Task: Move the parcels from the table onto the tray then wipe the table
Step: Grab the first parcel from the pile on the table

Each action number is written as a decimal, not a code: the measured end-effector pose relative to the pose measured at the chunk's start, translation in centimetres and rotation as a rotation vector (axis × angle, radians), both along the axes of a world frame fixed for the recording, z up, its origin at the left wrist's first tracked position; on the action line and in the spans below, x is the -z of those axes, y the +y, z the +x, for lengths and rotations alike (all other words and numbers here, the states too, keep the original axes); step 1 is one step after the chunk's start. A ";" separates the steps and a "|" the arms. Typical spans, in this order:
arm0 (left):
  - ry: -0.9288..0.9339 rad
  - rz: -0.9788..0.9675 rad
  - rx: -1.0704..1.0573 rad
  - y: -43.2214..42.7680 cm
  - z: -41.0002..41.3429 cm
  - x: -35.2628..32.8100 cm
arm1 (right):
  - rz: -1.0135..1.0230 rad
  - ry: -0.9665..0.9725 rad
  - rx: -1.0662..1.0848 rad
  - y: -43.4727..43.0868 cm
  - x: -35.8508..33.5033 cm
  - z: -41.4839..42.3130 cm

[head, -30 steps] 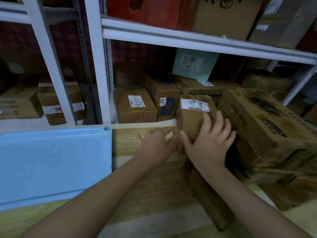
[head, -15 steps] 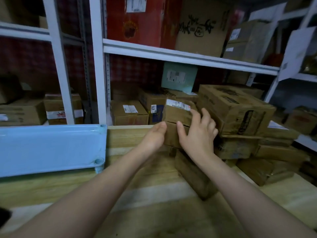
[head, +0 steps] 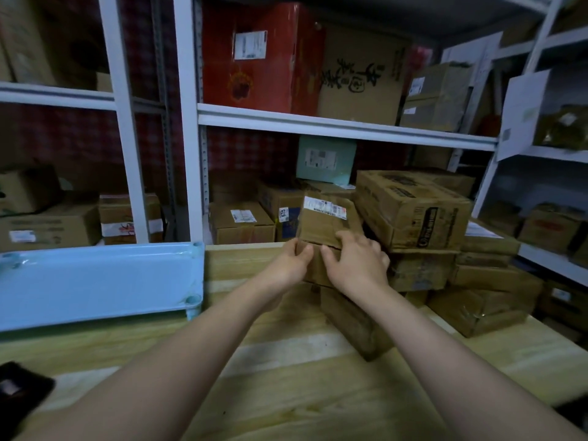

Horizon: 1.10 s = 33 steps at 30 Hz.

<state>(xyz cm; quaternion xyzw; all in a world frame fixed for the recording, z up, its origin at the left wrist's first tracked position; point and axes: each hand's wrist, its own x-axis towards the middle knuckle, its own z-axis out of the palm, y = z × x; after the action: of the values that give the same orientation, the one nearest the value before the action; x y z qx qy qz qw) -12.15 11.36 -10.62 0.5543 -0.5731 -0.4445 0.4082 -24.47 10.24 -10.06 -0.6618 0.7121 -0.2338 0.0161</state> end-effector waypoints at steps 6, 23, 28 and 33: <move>-0.147 -0.044 0.057 -1.3 1.4 1.2 | -0.145 0.116 -0.031 -0.2 0.0 1.9; -1.087 0.359 -0.328 0.6 19.1 7.1 | 0.358 0.128 -0.698 -3.6 8.7 17.0; -0.987 0.310 -0.359 -0.2 20.1 8.6 | 0.361 0.167 -0.722 -3.3 9.7 17.6; -0.975 0.265 -0.403 -0.6 18.3 8.6 | 0.293 0.243 -0.636 -3.0 9.1 16.3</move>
<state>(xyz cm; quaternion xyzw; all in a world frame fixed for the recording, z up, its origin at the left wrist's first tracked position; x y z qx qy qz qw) 6.17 10.81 -19.19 0.8420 -0.5172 -0.1172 0.0987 -8.19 7.20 -19.17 -0.8635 0.4937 -0.0325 0.0978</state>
